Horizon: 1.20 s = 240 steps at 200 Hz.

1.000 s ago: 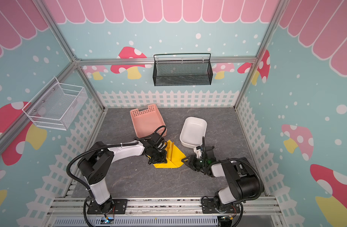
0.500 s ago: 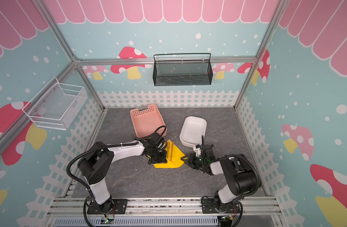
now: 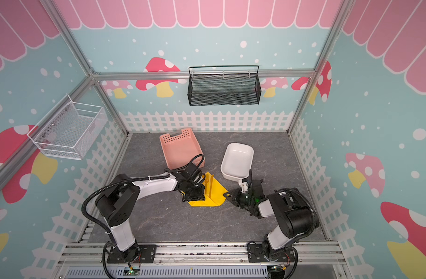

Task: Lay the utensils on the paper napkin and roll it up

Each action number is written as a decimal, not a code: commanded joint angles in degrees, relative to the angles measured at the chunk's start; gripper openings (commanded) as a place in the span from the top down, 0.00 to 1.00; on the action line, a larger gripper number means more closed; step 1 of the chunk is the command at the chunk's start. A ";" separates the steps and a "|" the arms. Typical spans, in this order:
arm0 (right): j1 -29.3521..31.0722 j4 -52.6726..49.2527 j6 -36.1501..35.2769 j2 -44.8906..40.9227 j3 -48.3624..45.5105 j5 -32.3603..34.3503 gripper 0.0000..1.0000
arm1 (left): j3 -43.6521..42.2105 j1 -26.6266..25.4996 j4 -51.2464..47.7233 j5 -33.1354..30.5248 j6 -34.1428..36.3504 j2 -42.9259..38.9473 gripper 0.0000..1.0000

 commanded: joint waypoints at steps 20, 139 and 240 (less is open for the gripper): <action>0.18 1.91 0.01 -0.35 -0.35 1.39 0.75 | -0.18 0.13 -0.71 -0.18 0.30 0.48 0.98; 0.07 1.83 -2.56 0.57 -0.11 4.05 0.77 | -0.35 0.20 -0.67 -0.15 0.41 0.48 0.99; 1.18 2.50 -0.54 -1.44 -1.29 3.69 0.99 | -0.26 0.13 -0.65 -0.10 0.33 0.66 0.99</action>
